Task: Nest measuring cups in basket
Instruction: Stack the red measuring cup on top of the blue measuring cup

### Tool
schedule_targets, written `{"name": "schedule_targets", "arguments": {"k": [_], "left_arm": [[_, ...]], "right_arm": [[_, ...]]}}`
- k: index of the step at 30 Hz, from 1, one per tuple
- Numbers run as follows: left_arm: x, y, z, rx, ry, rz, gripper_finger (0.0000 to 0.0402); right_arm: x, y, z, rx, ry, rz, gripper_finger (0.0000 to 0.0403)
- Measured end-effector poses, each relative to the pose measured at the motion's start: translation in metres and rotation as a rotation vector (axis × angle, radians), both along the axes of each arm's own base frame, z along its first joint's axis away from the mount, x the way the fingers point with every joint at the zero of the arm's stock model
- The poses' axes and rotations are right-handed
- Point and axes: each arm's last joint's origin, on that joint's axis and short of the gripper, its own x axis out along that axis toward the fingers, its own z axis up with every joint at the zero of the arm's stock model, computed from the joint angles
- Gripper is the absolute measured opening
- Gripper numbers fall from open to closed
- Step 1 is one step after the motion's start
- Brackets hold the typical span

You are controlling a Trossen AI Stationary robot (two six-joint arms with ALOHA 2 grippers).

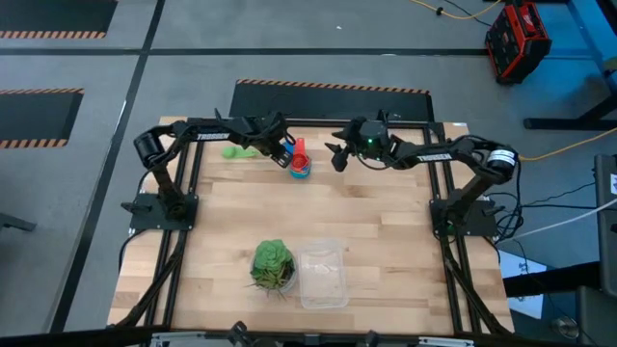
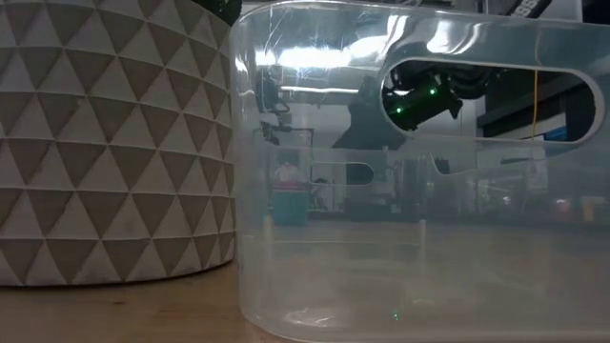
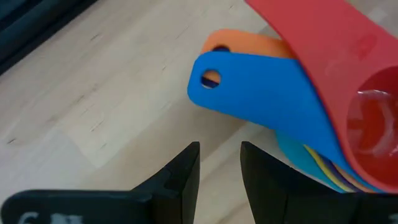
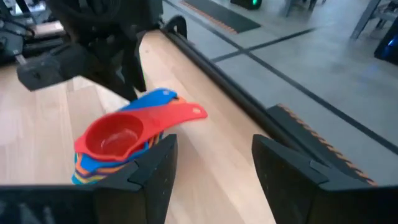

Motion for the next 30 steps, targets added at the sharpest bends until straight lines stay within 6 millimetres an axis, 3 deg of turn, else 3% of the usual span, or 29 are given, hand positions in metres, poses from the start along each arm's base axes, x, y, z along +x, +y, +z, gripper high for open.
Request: {"name": "schedule_targets", "arguments": {"k": [12, 26, 30], "left_arm": [[0.008, 0.006, -0.001, 0.048, -0.068, -0.003, 0.0108], [0.014, 0.008, 0.004, 0.064, -0.152, -0.038, 0.0108], [0.011, 0.007, 0.004, 0.088, -0.104, -0.056, 0.0108]], "right_arm": [[0.007, -0.003, -0.031, 0.085, 0.053, -0.01, 0.0212], [0.01, -0.004, -0.049, 0.136, 0.068, -0.006, 0.0212], [0.01, -0.004, -0.05, 0.139, 0.08, -0.005, 0.0212]]}}
